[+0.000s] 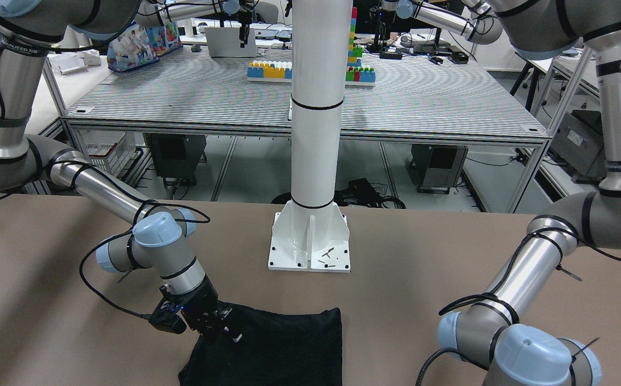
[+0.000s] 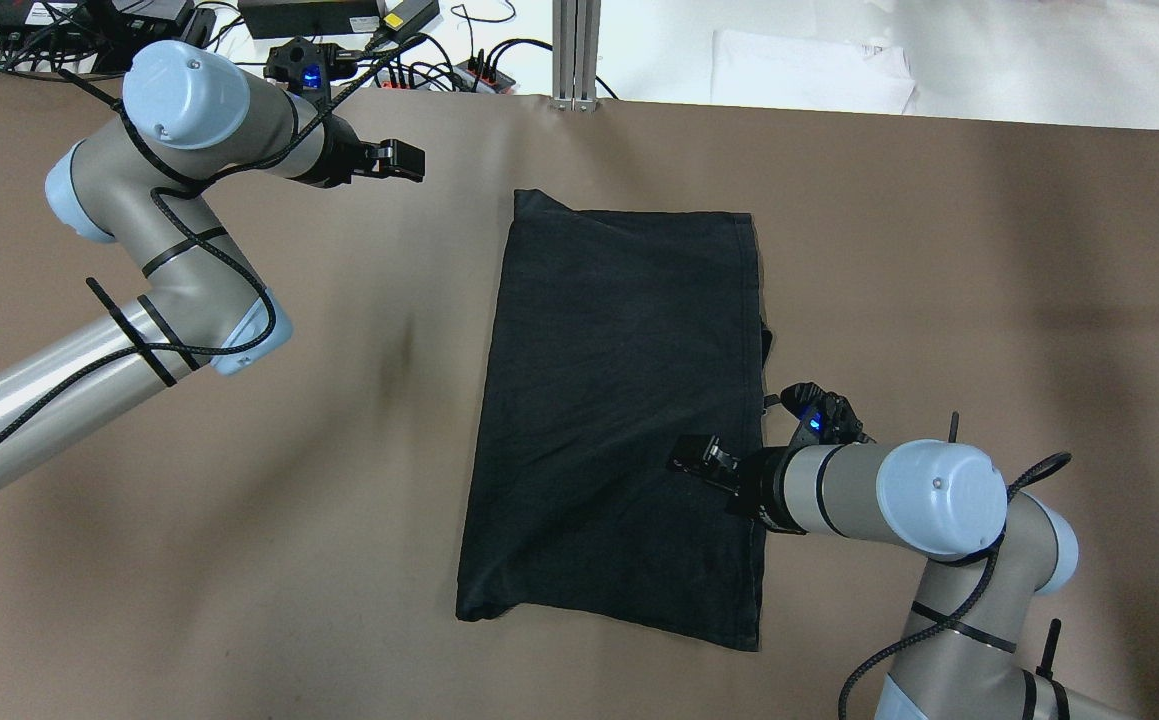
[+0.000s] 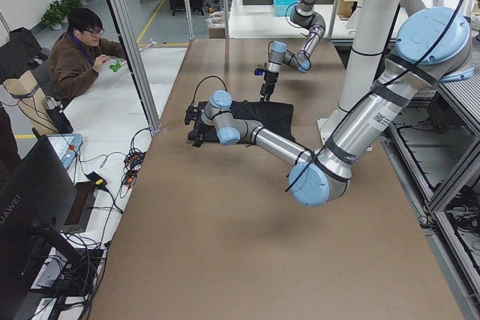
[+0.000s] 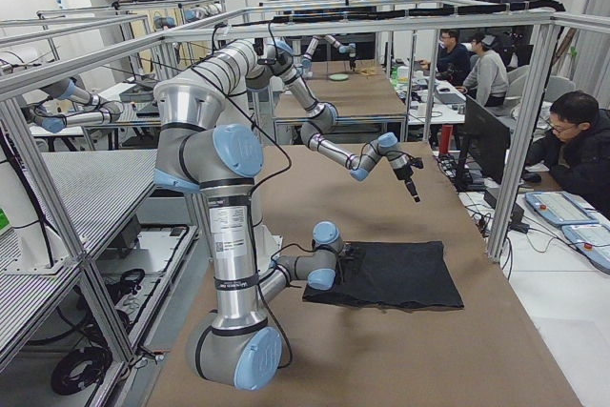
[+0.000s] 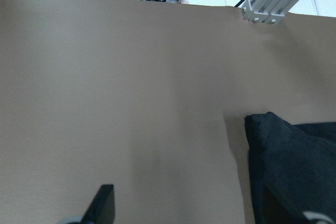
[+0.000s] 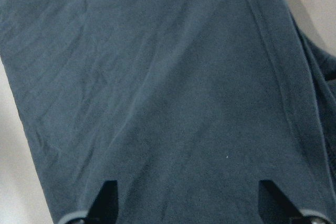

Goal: Fold clothes
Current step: 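Move the right gripper to the shirt's near corner and lower it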

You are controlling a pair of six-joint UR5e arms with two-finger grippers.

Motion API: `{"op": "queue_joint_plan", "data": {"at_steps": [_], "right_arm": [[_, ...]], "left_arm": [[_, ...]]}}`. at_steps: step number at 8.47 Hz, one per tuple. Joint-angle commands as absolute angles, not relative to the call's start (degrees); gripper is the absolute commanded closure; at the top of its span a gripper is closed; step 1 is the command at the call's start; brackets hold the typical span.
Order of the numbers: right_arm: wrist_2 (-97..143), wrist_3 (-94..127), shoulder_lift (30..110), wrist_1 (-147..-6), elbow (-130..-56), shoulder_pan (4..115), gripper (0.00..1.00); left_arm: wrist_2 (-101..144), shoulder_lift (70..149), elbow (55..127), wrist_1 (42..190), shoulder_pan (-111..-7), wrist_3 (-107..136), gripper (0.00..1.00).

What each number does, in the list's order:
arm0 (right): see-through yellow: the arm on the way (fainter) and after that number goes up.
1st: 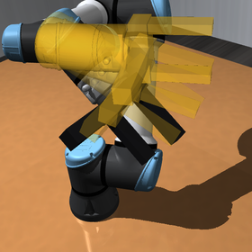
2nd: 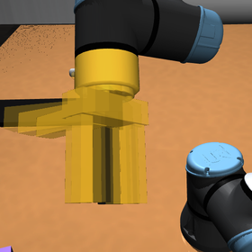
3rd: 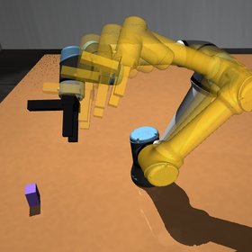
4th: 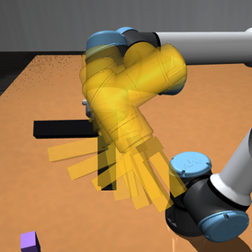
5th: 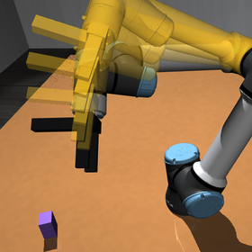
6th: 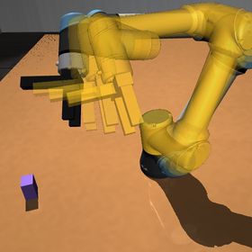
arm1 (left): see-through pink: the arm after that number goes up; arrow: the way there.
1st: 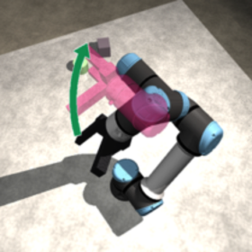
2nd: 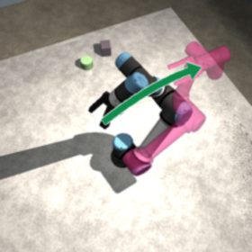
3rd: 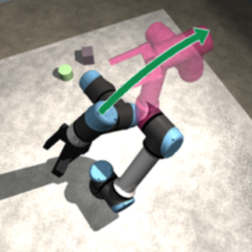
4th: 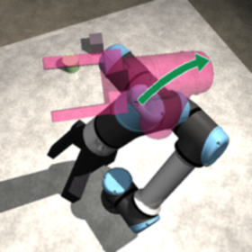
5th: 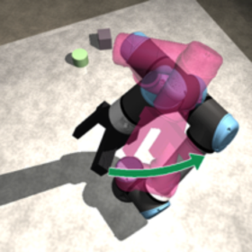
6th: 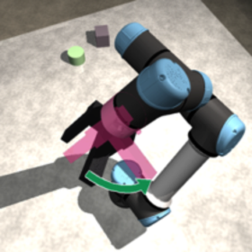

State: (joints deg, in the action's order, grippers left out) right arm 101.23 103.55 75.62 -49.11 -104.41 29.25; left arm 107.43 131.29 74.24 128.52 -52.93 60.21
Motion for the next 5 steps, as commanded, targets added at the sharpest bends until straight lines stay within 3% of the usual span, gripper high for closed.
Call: {"op": "queue_joint_plan", "data": {"at_steps": [1, 5], "right_arm": [[100.3, 103.5, 78.1, -49.0, -104.4, 27.3, 0.06], [95.3, 103.4, 78.5, -49.0, -103.5, 22.9, 0.06]], "left_arm": [[107.3, 131.4, 74.1, 128.5, -52.8, 60.1, 0.00], [107.2, 131.5, 73.9, 128.4, -52.8, 59.9, 0.00]]}}
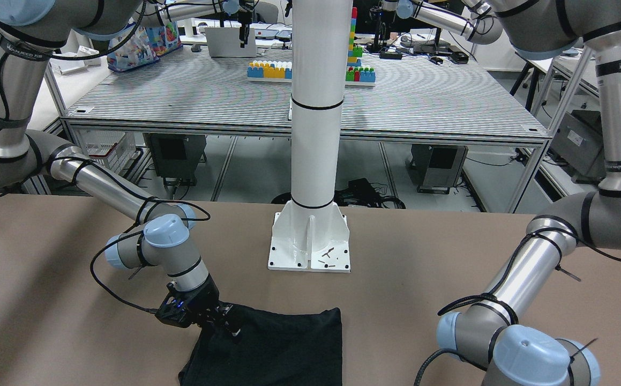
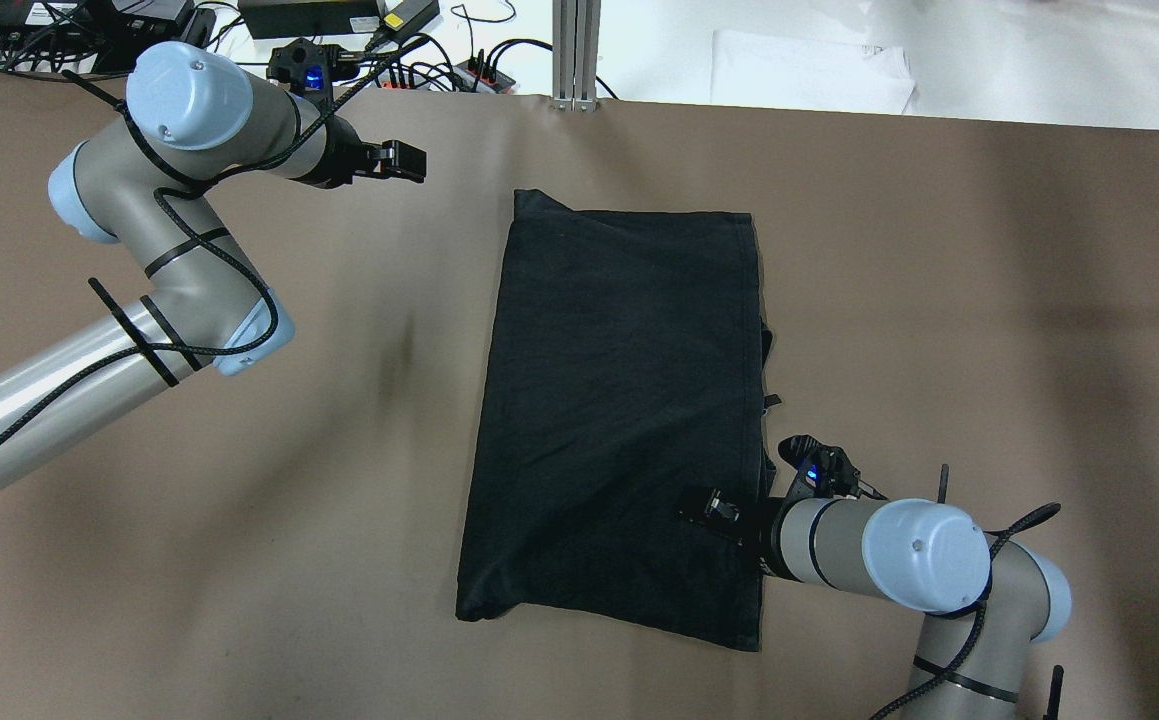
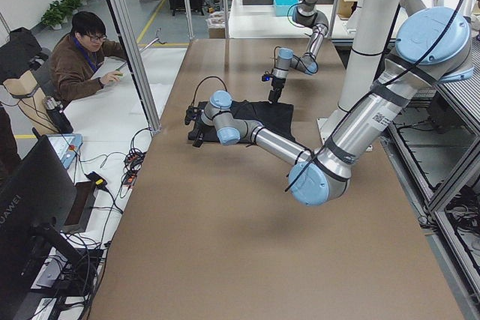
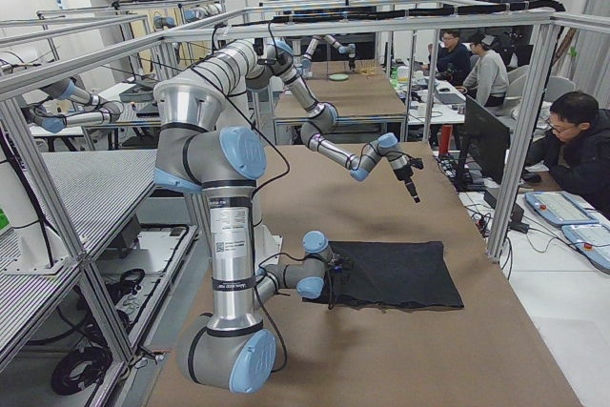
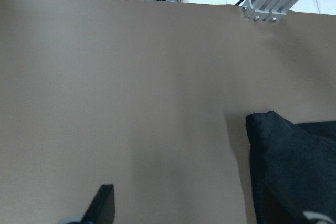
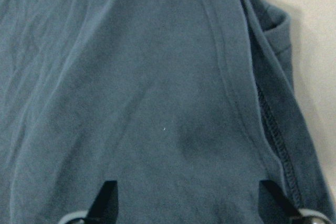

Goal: Fold clothes
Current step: 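Move the right gripper to the shirt's near corner and lower it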

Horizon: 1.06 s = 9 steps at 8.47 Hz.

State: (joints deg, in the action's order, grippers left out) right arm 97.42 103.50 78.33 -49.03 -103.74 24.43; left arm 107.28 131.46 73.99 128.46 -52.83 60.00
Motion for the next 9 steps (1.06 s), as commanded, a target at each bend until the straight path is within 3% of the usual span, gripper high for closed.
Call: {"op": "queue_joint_plan", "data": {"at_steps": [1, 4, 7, 9], "right_arm": [[95.4, 103.3, 79.4, -49.0, -103.6, 22.9, 0.06], [95.4, 103.4, 80.3, -49.0, -104.4, 22.9, 0.06], [95.7, 103.6, 82.2, -49.3, -111.9, 23.0, 0.06], [95.1, 104.6, 82.4, -49.2, -110.7, 22.6, 0.06]], "left_arm": [[107.2, 131.6, 73.9, 128.4, -52.8, 59.9, 0.00], [107.2, 131.8, 73.8, 128.4, -52.8, 59.9, 0.00], [107.2, 131.8, 73.8, 128.4, -52.8, 59.9, 0.00], [107.2, 131.8, 73.8, 128.4, -52.8, 59.9, 0.00]]}}
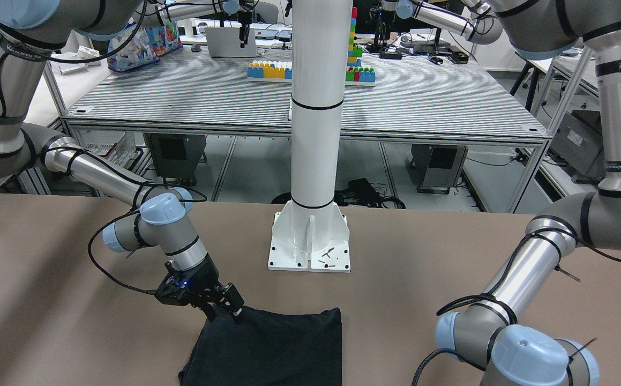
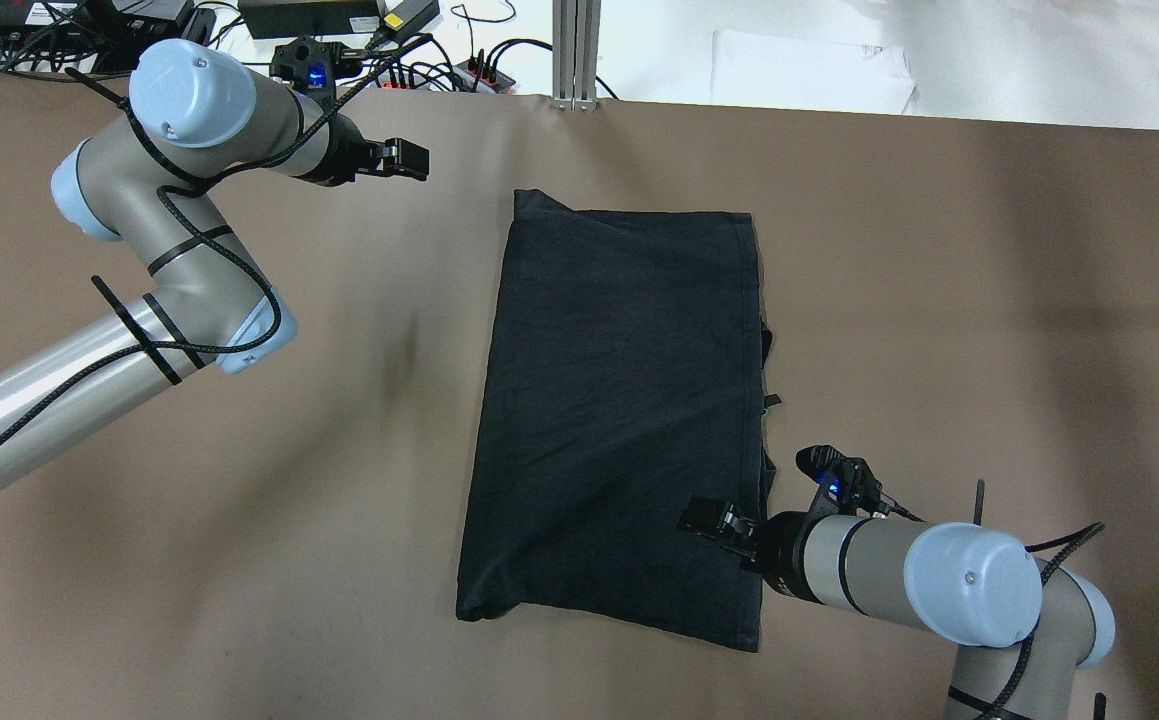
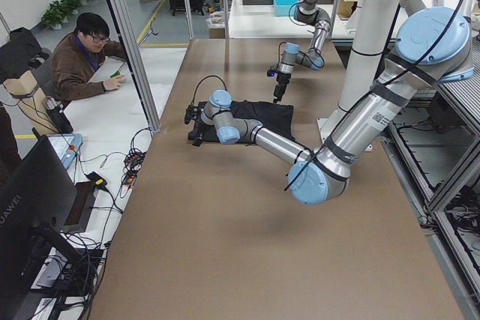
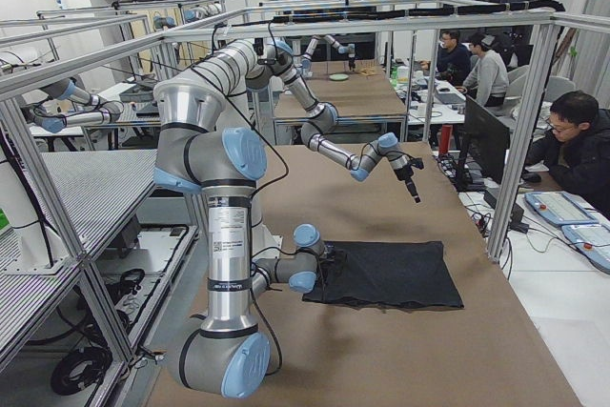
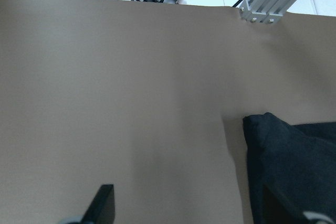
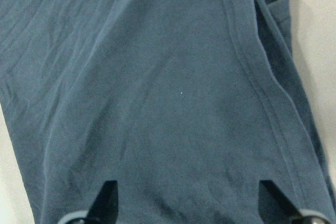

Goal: Fold clothes
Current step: 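Move the right gripper to the shirt's near corner and lower it, then grasp the shirt's near corner with the right gripper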

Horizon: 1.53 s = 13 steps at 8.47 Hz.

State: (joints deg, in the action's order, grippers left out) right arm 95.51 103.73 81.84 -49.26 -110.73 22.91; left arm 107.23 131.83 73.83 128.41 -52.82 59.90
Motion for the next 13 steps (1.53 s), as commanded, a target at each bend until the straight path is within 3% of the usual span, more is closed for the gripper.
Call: {"op": "queue_joint_plan", "data": {"at_steps": [1, 13], "right_arm": [[95.1, 104.5, 82.3, -49.2, -108.8, 22.2, 0.05], [89.7, 104.5, 77.5, -49.0, -102.4, 17.6, 0.07]], "left_arm": [[107.2, 131.8, 73.8, 128.4, -52.8, 59.9, 0.00], [107.1, 133.2, 72.3, 128.3, -52.7, 59.9, 0.00]]}}
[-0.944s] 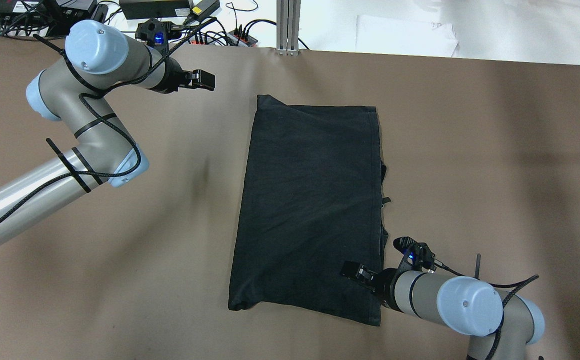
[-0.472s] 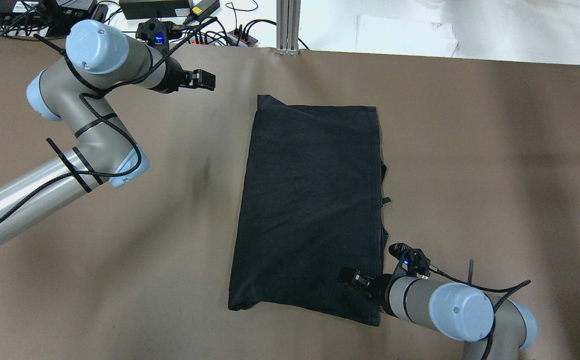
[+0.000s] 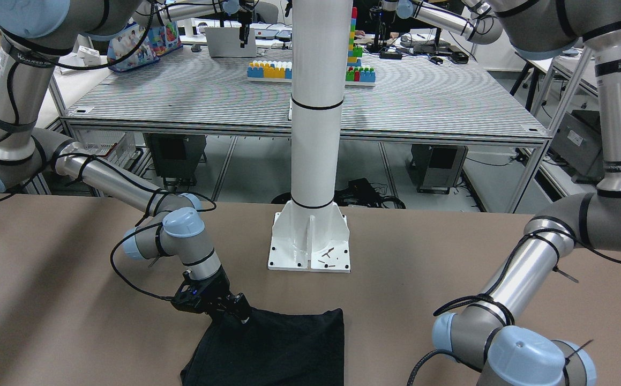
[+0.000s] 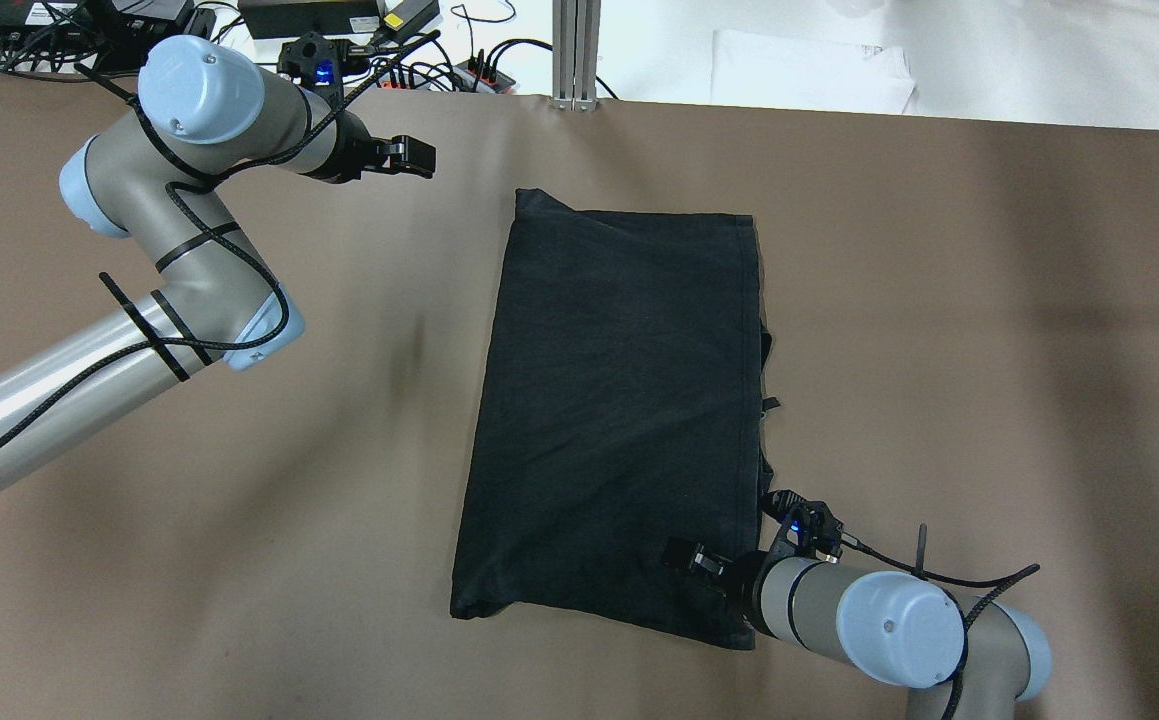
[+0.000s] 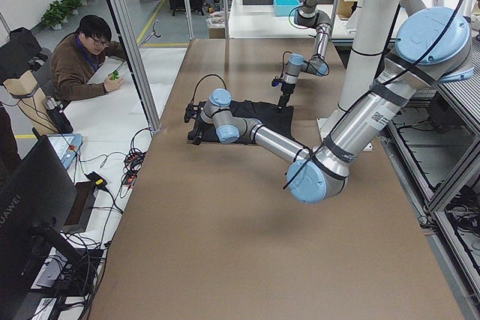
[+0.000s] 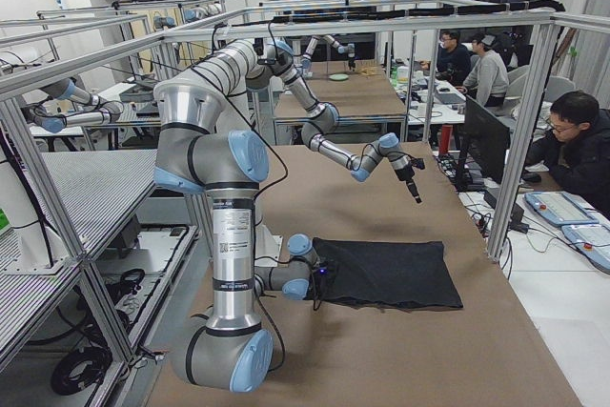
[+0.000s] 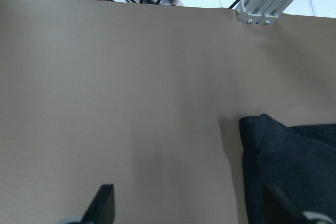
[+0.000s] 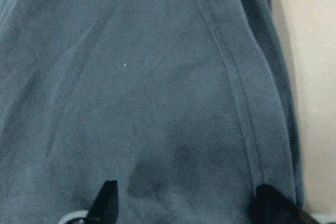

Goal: Fold clothes
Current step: 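Grasp the shirt's near corner with the right gripper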

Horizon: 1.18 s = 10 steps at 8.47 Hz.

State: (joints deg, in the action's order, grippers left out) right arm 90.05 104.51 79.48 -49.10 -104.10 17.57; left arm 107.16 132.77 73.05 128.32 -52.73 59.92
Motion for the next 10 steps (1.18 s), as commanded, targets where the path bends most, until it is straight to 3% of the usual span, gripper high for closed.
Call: {"op": "queue_joint_plan", "data": {"at_steps": [1, 2, 3, 10], "right_arm": [[89.6, 104.6, 76.9, -49.1, -102.5, 17.7, 0.26], [89.6, 104.6, 76.6, -49.0, -102.5, 17.7, 0.67], [89.6, 104.6, 76.5, -49.0, -102.6, 17.8, 1.00], [89.6, 109.2, 75.3, -49.0, -103.0, 18.5, 1.00]], "left_arm": [[107.1, 133.2, 72.1, 128.4, -52.7, 59.9, 0.00], [107.1, 133.4, 72.0, 128.3, -52.8, 59.9, 0.00], [107.1, 133.4, 72.0, 128.3, -52.8, 59.9, 0.00], [107.3, 133.4, 72.2, 128.5, -53.0, 60.8, 0.00]]}}
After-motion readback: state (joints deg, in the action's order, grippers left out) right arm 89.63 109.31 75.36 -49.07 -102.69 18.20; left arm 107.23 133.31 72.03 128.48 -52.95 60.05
